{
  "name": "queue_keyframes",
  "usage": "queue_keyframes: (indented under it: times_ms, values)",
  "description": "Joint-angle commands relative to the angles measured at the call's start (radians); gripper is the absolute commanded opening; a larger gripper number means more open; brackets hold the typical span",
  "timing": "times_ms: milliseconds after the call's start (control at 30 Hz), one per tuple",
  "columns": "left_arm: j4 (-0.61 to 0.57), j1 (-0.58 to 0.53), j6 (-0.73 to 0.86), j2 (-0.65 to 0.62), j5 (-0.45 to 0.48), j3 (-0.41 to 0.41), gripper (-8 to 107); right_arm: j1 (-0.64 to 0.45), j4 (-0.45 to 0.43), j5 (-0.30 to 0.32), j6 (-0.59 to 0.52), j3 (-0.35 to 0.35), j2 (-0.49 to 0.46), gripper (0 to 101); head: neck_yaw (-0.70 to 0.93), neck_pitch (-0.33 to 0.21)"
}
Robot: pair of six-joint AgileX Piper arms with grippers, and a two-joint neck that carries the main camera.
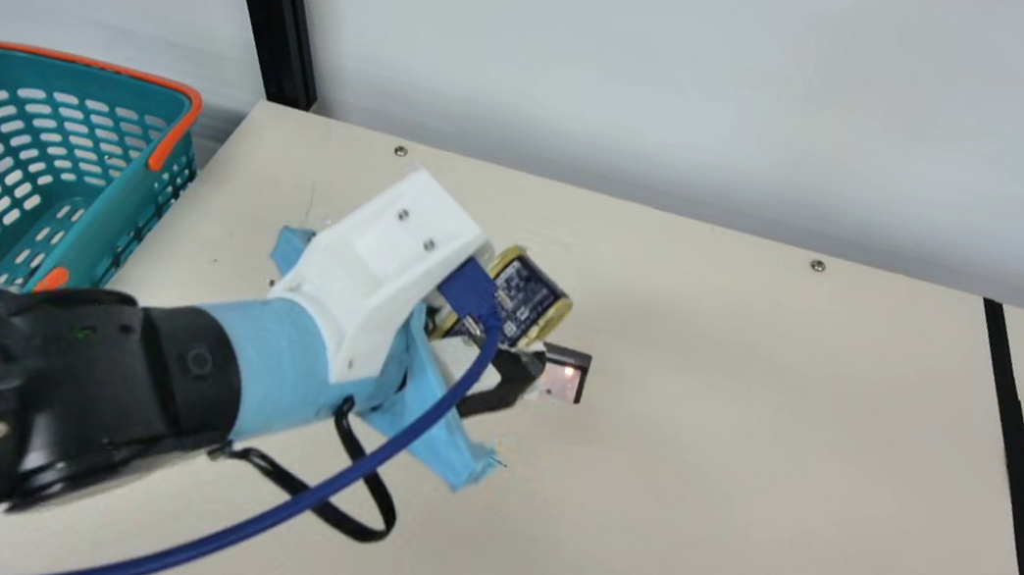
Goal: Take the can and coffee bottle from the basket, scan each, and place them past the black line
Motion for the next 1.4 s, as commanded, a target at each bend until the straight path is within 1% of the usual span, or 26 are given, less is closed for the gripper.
queue_keyframes:
  times_ms: [0, 67, 167, 200, 267, 500, 667, 767, 1067, 1200, 1367]
  values:
    - [0.000, 0.000, 0.000, 0.000, 0.000, 0.000, 10, 0.000, 0.000, 0.000, 0.000, 0.000, 0.000, 101, -0.001, -0.005]
    - [-0.102, -0.002, 0.097, -0.022, 0.059, -0.020, 10, 0.000, 0.000, 0.000, 0.000, 0.000, 0.000, 101, -0.001, -0.005]
    - [-0.205, -0.002, 0.199, -0.024, 0.110, -0.022, 10, 0.000, 0.000, 0.000, 0.000, 0.000, 0.000, 101, -0.001, -0.005]
    - [-0.237, -0.002, 0.220, -0.024, 0.120, -0.021, 10, 0.000, 0.000, 0.000, 0.000, 0.000, 0.000, 101, -0.001, -0.005]
    - [-0.265, -0.002, 0.245, -0.024, 0.108, -0.021, 10, 0.000, 0.000, 0.000, 0.000, 0.000, 0.000, 101, -0.001, -0.005]
    - [-0.283, -0.005, 0.260, -0.015, 0.121, -0.030, 10, 0.000, 0.000, 0.000, 0.000, 0.000, 0.000, 101, -0.001, -0.005]
    - [-0.330, -0.010, 0.311, 0.015, 0.162, -0.074, 10, 0.000, 0.000, 0.000, 0.000, 0.000, 0.000, 101, -0.001, -0.005]
    - [-0.360, -0.012, 0.361, 0.038, 0.201, -0.112, 10, 0.000, 0.000, 0.000, 0.000, 0.000, 0.000, 101, -0.001, -0.005]
    - [-0.445, -0.010, 0.547, 0.127, 0.362, -0.230, 10, 0.000, 0.000, 0.000, 0.000, 0.000, 0.000, 101, -0.001, -0.005]
    - [-0.452, -0.006, 0.611, 0.168, 0.430, -0.265, 10, 0.000, 0.000, 0.000, 0.000, 0.000, 0.000, 101, -0.001, -0.005]
    - [-0.452, -0.004, 0.675, 0.217, 0.491, -0.291, 10, 0.000, 0.000, 0.000, 0.000, 0.000, 0.000, 101, -0.001, -0.005]
